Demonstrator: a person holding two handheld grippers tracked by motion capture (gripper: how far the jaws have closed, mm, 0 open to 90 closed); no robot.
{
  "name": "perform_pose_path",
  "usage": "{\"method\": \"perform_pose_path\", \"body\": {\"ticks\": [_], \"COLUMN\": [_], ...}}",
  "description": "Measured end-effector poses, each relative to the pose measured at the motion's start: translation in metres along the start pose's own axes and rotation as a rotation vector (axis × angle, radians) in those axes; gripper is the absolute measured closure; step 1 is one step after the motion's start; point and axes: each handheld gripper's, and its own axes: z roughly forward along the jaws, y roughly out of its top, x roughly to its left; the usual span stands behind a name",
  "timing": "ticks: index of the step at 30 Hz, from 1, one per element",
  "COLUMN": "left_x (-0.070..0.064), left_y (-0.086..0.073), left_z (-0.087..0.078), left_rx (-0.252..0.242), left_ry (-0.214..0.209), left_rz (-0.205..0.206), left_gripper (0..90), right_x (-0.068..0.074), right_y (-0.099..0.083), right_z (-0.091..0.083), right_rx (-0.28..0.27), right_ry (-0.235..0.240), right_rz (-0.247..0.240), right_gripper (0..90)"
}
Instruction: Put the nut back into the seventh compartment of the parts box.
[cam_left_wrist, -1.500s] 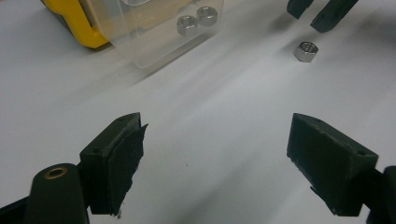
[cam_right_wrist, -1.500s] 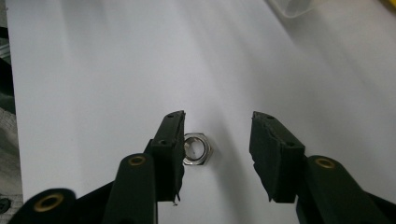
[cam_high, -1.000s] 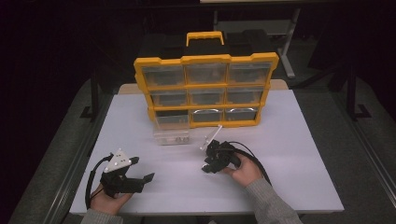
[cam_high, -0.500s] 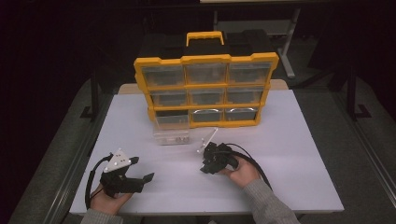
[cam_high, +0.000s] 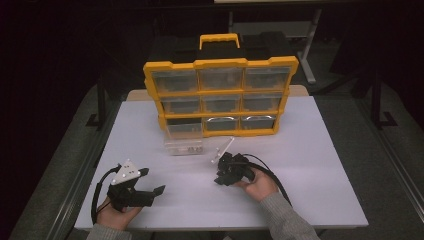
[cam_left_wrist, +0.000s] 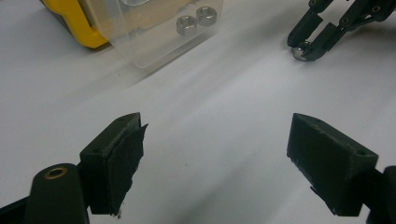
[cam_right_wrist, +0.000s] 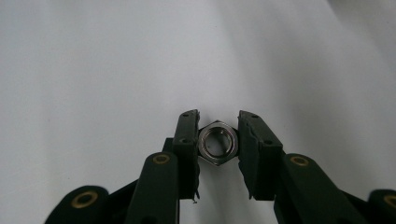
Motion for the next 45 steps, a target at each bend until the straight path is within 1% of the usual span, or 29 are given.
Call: {"method": "perform_pose_path", "body": {"ticks": [3,6,9,11,13,15,16,18,22,24,25,29,35,37,39,42,45], "left_x": [0.0,0.0,0.0,-0.001,-0.001,-0.001,-0.001,-0.001,0.0,-0.001,0.0,0.0,0.0,0.0,-0.001,-0.001,-0.001], "left_y": [0.0,0.0,0.0,0.0,0.0,0.0,0.0,0.0,0.0,0.0,0.0,0.0,0.0,0.0,0.0,0.0,0.0], "left_z": [0.0,0.0,0.0,0.0,0.001,0.001,0.001,0.001,0.0,0.0,0.0,0.0,0.0,-0.001,-0.001,0.0,0.0], "left_rx": [-0.001,-0.002,-0.002,0.0,-0.003,-0.006,-0.006,-0.013,-0.008,-0.006,-0.007,-0.006,-0.006,-0.005,-0.006,-0.016,-0.016], "left_ry": [0.0,0.0,0.0,-0.002,-0.002,-0.002,-0.001,-0.002,-0.001,-0.001,-0.001,0.0,0.0,0.001,0.001,0.001,0.0], "left_rz": [-0.004,-0.005,-0.001,-0.014,-0.021,-0.018,-0.014,-0.019,-0.017,-0.017,-0.016,-0.015,-0.014,-0.01,-0.017,-0.025,-0.027], "left_gripper": [18.3,18.3,18.3,18.3,18.3,18.3,18.3,18.3,18.3,18.3,18.3,18.3,18.3,18.3,18.3,18.3,18.3], "right_x": [0.0,-0.002,-0.004,-0.006,-0.007,-0.009,-0.009,-0.012,-0.017,-0.02,-0.021,-0.027,-0.032,-0.032,-0.033,-0.035,-0.036], "right_y": [0.0,0.0,0.0,0.0,0.0,0.002,0.003,0.006,0.013,0.016,0.017,0.023,0.034,0.035,0.041,0.046,0.05], "right_z": [0.0,-0.001,-0.001,-0.003,-0.006,-0.01,-0.012,-0.017,-0.027,-0.032,-0.034,-0.042,-0.053,-0.054,-0.058,-0.06,-0.064], "right_rx": [0.002,0.002,0.005,0.006,-0.001,-0.014,-0.012,-0.02,-0.039,-0.05,-0.05,-0.061,-0.066,-0.065,-0.062,-0.062,-0.062], "right_ry": [0.001,0.019,0.031,0.036,0.047,0.051,0.051,0.051,0.057,0.062,0.061,0.062,0.058,0.055,0.053,0.053,0.047], "right_rz": [-0.003,0.015,0.018,0.019,0.033,0.032,0.036,0.035,0.039,0.052,0.048,0.058,0.064,0.063,0.053,0.043,0.045], "right_gripper": [69.0,69.2,69.2,69.2,69.2,69.2,69.2,69.2,69.2,69.2,69.2,69.2,69.2,69.2,69.2,69.2,69.2]}}
